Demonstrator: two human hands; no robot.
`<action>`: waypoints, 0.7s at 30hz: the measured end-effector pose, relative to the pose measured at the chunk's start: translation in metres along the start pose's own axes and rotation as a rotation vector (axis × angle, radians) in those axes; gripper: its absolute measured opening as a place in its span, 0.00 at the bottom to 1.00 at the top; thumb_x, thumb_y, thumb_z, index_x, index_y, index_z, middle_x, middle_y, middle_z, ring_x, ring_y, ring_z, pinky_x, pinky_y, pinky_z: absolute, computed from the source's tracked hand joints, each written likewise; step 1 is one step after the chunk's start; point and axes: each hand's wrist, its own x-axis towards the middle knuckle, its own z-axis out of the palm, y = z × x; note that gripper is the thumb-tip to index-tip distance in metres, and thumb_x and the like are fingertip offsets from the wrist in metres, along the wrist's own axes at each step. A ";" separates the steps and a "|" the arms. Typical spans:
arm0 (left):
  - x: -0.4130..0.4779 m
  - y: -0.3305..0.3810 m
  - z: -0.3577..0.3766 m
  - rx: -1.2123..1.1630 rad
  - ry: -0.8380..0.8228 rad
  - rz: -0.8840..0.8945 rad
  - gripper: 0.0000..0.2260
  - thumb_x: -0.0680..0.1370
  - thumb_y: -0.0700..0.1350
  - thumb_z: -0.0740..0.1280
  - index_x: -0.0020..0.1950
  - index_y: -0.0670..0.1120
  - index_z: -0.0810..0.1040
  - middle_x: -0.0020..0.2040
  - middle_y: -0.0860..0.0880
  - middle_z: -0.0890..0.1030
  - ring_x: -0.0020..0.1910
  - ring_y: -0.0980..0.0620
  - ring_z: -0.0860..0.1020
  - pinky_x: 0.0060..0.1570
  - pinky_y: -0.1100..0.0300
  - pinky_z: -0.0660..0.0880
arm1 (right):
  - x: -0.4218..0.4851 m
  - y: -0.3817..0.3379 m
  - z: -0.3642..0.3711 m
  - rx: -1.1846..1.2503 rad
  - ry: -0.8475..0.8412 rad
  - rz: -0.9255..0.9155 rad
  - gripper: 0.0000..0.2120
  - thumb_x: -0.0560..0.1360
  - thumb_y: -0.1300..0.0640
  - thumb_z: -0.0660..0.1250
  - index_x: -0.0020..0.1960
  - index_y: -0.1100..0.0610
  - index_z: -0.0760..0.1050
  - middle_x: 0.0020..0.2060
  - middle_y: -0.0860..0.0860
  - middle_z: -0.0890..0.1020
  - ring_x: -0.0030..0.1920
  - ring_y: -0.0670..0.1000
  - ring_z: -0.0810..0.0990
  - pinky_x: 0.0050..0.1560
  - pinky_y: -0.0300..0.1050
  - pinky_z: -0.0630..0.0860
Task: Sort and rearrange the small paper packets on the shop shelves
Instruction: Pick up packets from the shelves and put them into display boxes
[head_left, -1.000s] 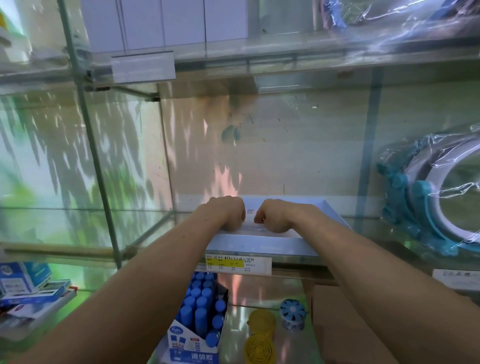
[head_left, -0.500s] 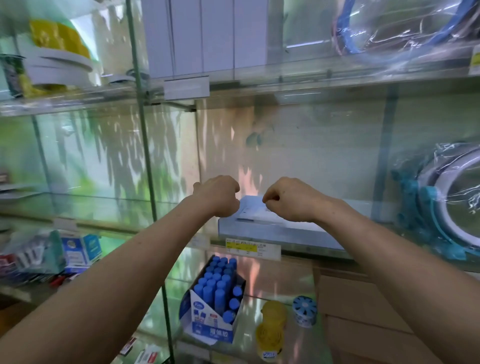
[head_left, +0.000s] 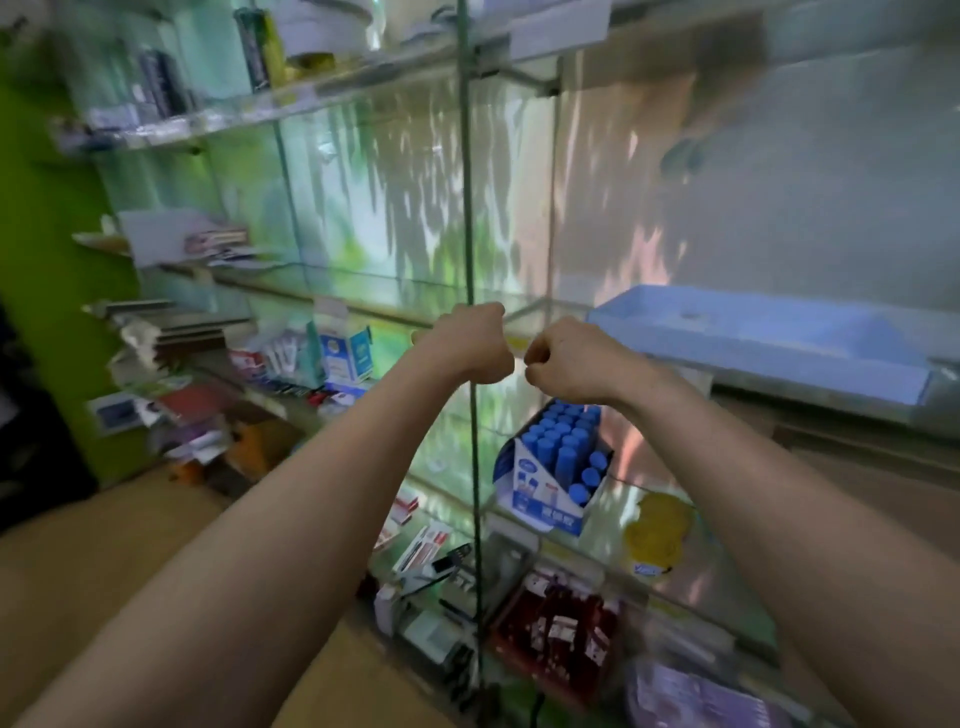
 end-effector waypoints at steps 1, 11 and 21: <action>-0.001 -0.011 0.004 0.008 -0.029 -0.030 0.30 0.71 0.43 0.68 0.72 0.50 0.64 0.69 0.44 0.69 0.65 0.42 0.70 0.63 0.43 0.69 | 0.003 -0.006 0.010 -0.011 -0.030 -0.001 0.13 0.77 0.59 0.61 0.57 0.62 0.78 0.51 0.55 0.82 0.50 0.56 0.80 0.50 0.48 0.78; -0.028 -0.150 0.059 0.186 -0.305 -0.411 0.40 0.67 0.51 0.74 0.74 0.48 0.59 0.69 0.41 0.67 0.67 0.38 0.67 0.66 0.42 0.67 | 0.023 -0.072 0.128 -0.182 -0.307 -0.026 0.14 0.77 0.60 0.61 0.33 0.60 0.65 0.36 0.56 0.72 0.41 0.57 0.73 0.36 0.42 0.67; -0.086 -0.318 0.076 0.129 -0.457 -0.734 0.34 0.73 0.48 0.71 0.75 0.49 0.58 0.70 0.41 0.63 0.68 0.38 0.64 0.65 0.40 0.60 | 0.053 -0.161 0.251 -0.159 -0.475 0.000 0.16 0.76 0.58 0.63 0.33 0.58 0.61 0.31 0.52 0.67 0.32 0.52 0.68 0.27 0.42 0.60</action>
